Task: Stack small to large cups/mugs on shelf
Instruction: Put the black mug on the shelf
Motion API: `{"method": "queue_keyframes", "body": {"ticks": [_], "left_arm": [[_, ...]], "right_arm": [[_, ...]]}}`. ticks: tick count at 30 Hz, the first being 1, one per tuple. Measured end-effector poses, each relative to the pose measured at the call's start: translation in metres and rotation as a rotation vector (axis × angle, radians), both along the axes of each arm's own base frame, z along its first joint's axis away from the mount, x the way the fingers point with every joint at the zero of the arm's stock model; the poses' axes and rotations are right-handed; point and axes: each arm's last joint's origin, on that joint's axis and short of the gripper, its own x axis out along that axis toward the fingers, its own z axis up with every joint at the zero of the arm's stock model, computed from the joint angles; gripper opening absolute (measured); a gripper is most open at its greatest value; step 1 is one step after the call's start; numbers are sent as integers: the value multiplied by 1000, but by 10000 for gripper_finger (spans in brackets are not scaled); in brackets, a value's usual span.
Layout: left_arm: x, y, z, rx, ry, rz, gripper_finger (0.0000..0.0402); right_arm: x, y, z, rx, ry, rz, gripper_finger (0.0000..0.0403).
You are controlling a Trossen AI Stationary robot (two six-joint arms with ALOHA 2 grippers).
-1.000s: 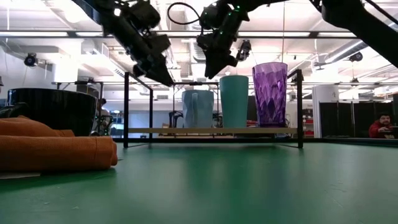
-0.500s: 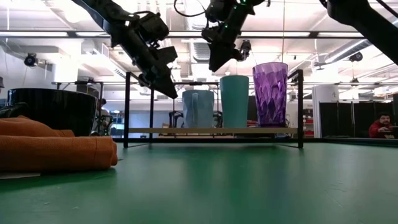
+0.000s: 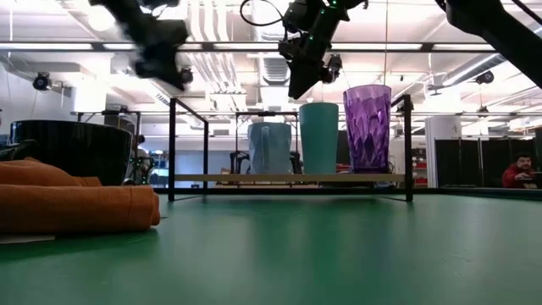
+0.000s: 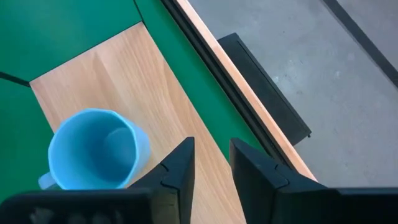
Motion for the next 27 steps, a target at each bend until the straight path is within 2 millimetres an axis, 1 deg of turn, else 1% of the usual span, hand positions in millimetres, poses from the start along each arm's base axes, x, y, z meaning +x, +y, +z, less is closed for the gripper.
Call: {"method": "queue_keyframes", "body": {"ticks": [2,4,8,13,17,23,25,27], "left_arm": [[-19,-10,-5,-73,122,38,63],[-33,-17,-10,-147,197,90,63],[-49,-30,-15,-223,223,140,63],[-54,-38,-24,-266,247,133,66],[-52,-37,-35,-248,264,151,80],[-48,-33,-34,-159,230,157,86],[-50,-36,-36,-192,256,112,86],[-54,-40,-41,-277,296,36,87]], "right_arm": [[0,0,0,0,1,0,102],[0,0,0,2,1,-2,112],[0,0,0,6,-2,-8,140],[-1,1,-1,28,-2,-37,174],[-3,2,-2,44,18,-44,190],[-5,3,-3,60,43,-45,188],[-6,4,-4,69,57,-45,186],[-7,5,-5,76,70,-45,183]]}}
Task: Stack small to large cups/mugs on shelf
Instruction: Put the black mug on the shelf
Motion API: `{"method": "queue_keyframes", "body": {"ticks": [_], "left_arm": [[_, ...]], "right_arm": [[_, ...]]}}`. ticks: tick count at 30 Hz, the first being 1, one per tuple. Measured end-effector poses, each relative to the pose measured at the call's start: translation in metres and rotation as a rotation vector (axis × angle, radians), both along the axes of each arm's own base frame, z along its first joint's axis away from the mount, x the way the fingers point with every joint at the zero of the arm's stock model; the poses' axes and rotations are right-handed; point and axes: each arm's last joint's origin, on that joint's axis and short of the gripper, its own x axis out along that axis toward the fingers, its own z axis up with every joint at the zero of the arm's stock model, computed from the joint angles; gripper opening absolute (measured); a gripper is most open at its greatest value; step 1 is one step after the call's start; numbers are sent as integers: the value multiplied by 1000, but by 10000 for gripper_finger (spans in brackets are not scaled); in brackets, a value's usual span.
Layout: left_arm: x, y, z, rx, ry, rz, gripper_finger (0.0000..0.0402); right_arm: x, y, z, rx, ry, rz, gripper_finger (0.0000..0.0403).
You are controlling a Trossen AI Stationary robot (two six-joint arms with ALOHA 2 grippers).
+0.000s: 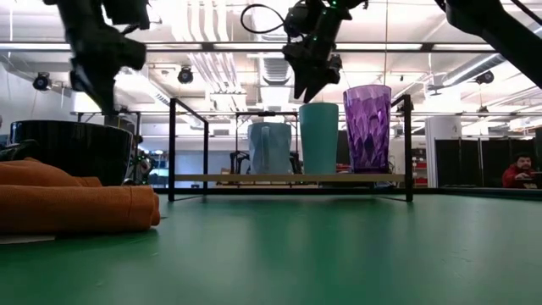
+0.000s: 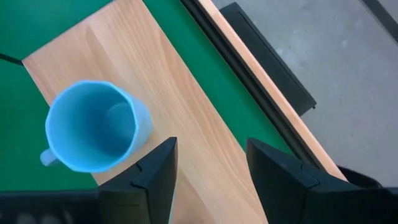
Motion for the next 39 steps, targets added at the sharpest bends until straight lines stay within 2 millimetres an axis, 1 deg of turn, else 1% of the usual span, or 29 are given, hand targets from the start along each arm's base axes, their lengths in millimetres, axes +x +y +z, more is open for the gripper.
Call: {"method": "queue_keyframes", "body": {"ticks": [3,6,9,13,15,20,23,29,31,35,39], "left_arm": [[-4,-8,-9,-130,-13,-64,87],[-10,-15,-14,-179,-23,-58,87],[-17,-22,-14,-222,-62,-34,87],[-25,-31,-12,-344,-130,-22,87],[-28,-33,-15,-379,-136,3,87],[-27,-34,-27,-453,-113,97,87],[-23,-35,-38,-517,-111,108,87],[-16,-36,-50,-520,-104,98,87],[-15,-37,-52,-479,-80,96,87],[-12,-41,-48,-375,-75,91,87],[-8,-48,-46,-347,-94,88,87]], "right_arm": [[-1,1,-1,10,15,0,182],[-2,1,-1,14,22,0,183],[-2,1,-1,14,22,0,182],[-2,1,-1,13,22,1,180],[-2,1,-1,12,21,2,180],[-1,1,-1,7,16,5,180],[-1,1,-1,5,13,5,180],[-1,1,-1,8,16,4,178],[-2,1,-1,12,23,4,178],[-2,2,-1,15,29,3,180],[-2,2,-1,15,30,4,180]]}}
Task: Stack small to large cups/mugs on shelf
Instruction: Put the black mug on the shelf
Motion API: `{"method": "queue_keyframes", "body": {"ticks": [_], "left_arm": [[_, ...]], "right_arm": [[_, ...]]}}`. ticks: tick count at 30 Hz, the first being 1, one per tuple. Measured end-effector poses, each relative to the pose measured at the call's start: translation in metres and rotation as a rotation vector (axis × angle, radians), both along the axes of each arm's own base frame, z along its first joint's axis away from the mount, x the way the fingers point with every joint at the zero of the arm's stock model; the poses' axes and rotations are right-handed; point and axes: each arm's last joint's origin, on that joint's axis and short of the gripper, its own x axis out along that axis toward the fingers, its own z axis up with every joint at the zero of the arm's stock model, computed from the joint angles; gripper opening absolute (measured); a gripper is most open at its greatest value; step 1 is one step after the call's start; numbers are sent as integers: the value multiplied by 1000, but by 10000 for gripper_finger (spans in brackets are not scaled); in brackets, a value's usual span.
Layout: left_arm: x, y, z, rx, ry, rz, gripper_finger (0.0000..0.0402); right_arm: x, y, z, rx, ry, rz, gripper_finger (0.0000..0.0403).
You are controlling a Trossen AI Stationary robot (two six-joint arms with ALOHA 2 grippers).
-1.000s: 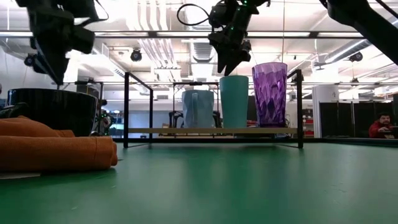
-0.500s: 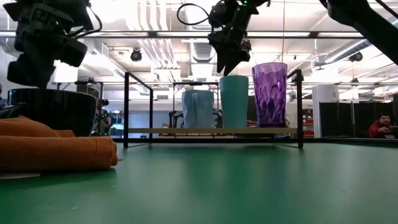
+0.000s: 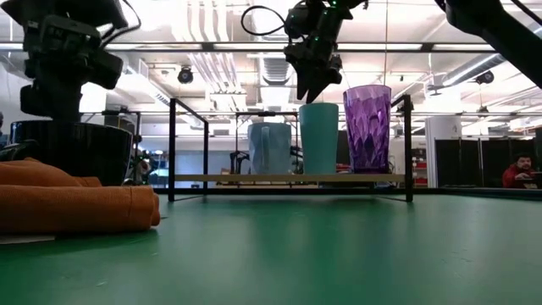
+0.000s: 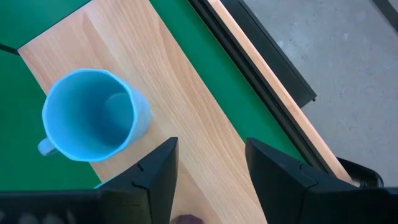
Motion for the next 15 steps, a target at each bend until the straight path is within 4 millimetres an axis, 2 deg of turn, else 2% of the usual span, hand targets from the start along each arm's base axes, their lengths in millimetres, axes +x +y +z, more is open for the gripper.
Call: {"method": "queue_keyframes", "body": {"ticks": [7,15], "left_arm": [[10,-19,-3,42,19,2,87],[21,-26,-18,89,124,-5,87]], "right_arm": [[0,0,0,0,0,-1,180],[0,0,0,-1,-2,0,178]]}}
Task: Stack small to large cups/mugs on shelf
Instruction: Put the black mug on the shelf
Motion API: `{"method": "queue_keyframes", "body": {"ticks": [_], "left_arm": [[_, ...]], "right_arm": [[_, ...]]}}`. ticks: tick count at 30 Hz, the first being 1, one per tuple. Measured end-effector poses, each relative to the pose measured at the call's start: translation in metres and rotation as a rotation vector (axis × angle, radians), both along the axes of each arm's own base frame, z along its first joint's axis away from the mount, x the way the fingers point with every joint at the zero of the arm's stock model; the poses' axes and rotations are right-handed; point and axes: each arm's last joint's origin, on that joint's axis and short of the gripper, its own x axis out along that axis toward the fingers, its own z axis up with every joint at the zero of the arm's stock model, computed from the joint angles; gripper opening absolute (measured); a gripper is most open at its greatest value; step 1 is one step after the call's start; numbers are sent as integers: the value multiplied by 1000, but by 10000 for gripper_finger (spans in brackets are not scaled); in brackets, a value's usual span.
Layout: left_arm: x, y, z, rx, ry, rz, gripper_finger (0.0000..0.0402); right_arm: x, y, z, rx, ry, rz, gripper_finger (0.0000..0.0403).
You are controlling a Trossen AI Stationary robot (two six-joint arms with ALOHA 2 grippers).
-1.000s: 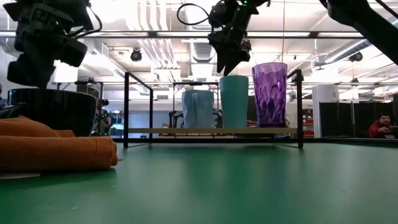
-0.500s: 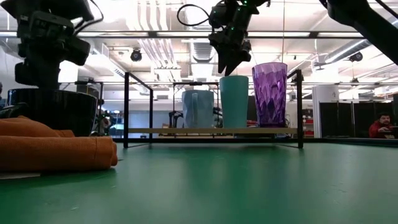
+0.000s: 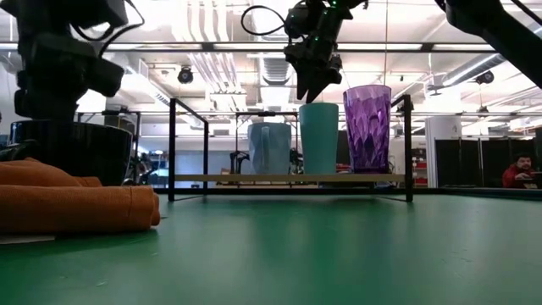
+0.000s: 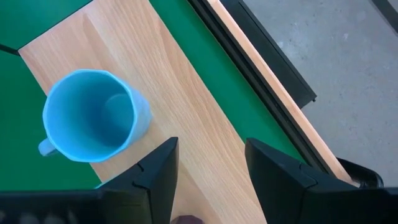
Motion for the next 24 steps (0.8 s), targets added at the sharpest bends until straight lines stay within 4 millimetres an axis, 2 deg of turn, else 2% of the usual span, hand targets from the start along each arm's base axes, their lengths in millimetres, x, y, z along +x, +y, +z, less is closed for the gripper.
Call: {"method": "queue_keyframes", "body": {"ticks": [8,13,17,21,24], "left_arm": [[12,-1,-14,19,77,-34,80],[20,-1,-17,35,62,-51,21],[22,-1,-18,50,61,-50,11],[21,0,-11,68,30,-37,7],[19,0,9,64,-47,-20,7]], "right_arm": [[0,0,0,0,1,1,180],[0,0,0,-1,1,4,179],[0,0,0,-1,2,5,178],[0,0,0,-4,4,13,177],[0,0,0,-6,5,19,178]]}}
